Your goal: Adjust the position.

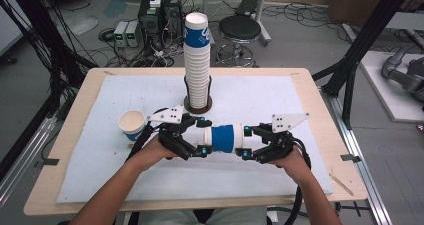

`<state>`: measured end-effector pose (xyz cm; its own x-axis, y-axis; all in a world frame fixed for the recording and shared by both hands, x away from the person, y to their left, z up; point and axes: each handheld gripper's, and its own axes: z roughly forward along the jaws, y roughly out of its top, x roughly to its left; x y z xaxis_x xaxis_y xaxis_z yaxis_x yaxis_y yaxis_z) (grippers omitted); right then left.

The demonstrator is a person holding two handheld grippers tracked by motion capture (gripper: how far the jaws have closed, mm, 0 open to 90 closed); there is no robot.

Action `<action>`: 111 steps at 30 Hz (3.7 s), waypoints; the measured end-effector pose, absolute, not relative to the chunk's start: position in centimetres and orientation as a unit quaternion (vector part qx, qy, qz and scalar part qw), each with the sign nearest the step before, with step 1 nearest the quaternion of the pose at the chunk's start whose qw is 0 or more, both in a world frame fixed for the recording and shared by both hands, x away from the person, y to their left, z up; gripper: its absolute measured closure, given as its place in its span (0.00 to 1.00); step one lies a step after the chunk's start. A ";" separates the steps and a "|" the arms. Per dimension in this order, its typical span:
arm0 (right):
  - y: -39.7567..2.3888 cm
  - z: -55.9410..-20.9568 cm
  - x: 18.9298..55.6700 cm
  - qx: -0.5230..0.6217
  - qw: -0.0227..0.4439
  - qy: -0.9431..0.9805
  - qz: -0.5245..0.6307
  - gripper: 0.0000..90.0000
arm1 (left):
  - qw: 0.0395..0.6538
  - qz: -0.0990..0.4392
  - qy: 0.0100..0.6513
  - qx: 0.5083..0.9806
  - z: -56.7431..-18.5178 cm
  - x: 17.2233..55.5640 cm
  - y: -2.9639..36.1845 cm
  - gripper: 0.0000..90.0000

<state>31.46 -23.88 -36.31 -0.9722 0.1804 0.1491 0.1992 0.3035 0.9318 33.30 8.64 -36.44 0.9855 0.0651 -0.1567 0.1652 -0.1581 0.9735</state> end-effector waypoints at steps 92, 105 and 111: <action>-24.1 -30.7 32.5 -0.186 -0.068 -0.842 -0.502 0.24 | 0.595 0.009 0.094 0.798 -37.7 34.8 7.6 0.31; -27.7 -33.8 31.8 -0.256 -0.134 -0.805 -0.519 0.23 | 0.647 0.047 0.116 0.753 -38.1 34.9 9.1 0.31; -29.0 -35.8 31.4 -0.284 -0.153 -0.792 -0.518 0.23 | 0.660 0.054 0.126 0.738 -38.4 34.9 9.6 0.31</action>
